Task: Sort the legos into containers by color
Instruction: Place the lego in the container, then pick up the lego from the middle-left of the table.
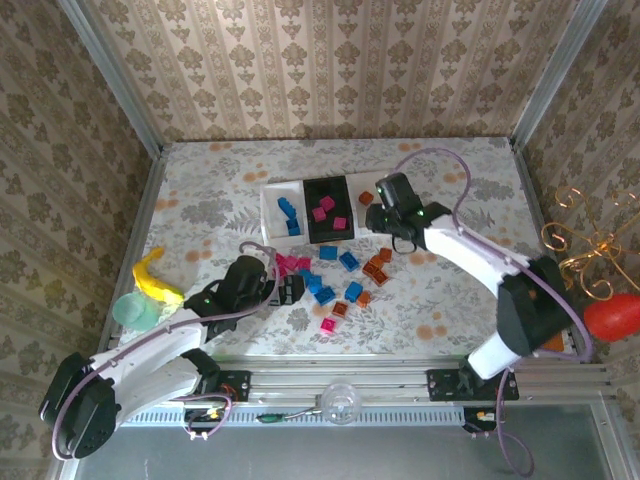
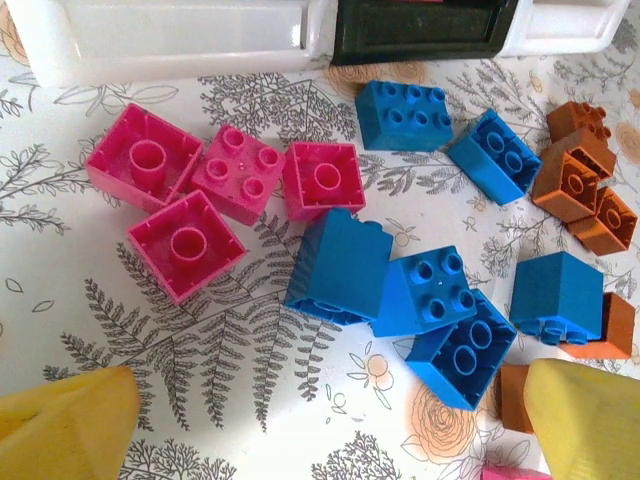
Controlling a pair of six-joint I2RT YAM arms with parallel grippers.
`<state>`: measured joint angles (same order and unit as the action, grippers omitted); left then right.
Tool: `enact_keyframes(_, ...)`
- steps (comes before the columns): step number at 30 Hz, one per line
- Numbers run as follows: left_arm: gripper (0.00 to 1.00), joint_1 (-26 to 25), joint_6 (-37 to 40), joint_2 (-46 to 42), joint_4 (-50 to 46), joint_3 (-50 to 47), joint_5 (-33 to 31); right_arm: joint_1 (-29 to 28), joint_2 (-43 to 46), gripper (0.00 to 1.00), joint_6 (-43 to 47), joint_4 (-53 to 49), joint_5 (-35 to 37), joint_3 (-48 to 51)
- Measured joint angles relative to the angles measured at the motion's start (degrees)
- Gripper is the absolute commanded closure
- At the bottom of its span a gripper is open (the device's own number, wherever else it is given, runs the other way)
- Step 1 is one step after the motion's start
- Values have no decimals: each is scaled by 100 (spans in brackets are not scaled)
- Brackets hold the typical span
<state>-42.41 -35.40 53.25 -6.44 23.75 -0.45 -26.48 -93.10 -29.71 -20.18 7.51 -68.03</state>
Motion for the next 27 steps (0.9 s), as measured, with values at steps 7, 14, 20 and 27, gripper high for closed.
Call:
enact_keyframes(7,0,-44,0,2,-74,0,24,295,-1561,57,-59,-109,107,-1130)
enact_keyframes(14,0,-136,44,11,-90,0,81,380,-1884,30,-83,-232,17,-1633)
enact_keyframes(20,3,-566,210,463,-302,216,199,236,-1401,28,-68,-181,-48,-1268)
enact_keyframes(27,10,-1679,332,1591,-485,717,210,-15,-616,28,-68,-42,-66,-420)
